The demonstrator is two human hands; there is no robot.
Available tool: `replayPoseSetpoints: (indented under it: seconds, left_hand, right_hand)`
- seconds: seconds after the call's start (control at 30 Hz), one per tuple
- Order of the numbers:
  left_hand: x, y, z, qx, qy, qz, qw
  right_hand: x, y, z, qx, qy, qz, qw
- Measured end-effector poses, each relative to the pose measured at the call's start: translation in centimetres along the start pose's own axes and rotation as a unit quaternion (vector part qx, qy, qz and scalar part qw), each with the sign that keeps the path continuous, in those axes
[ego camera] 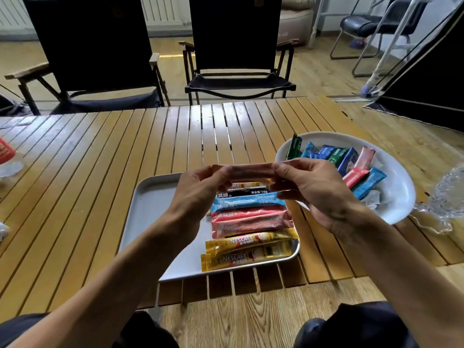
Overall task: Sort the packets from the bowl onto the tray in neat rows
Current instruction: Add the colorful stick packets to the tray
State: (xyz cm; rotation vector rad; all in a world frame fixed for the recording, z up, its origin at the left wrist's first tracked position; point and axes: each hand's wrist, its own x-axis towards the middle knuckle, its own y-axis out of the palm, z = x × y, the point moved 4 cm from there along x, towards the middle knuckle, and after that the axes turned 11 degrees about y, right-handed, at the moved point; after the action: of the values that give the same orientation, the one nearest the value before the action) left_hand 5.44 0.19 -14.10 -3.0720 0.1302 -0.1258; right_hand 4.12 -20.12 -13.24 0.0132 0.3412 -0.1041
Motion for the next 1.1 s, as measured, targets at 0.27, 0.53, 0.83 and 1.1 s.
replayPoseSetpoints:
  seconds: [0.27, 0.53, 0.83, 1.1]
  left_hand:
    - [1.5, -0.7, 1.7, 0.09, -0.051, -0.025, 0.994]
    - [2.2, -1.0, 3.6, 0.298, 0.041, -0.019, 0.954]
    - [1.7, 0.3, 2.3, 0.531, 0.217, 0.008, 0.819]
    - [1.0, 3.1, 3.5, 0.548, 0.246, 0.185, 0.778]
  right_hand:
    - [0.4, -2.6, 1.0, -0.132, -0.089, -0.149, 0.976]
    - [0.4, -2.3, 1.1, -0.2, -0.128, -0.137, 0.962]
    - [0.9, -4.7, 1.5, -0.198, -0.114, -0.188, 0.955]
    - [1.7, -7.9, 1.0, -0.284, -0.053, -0.246, 0.925]
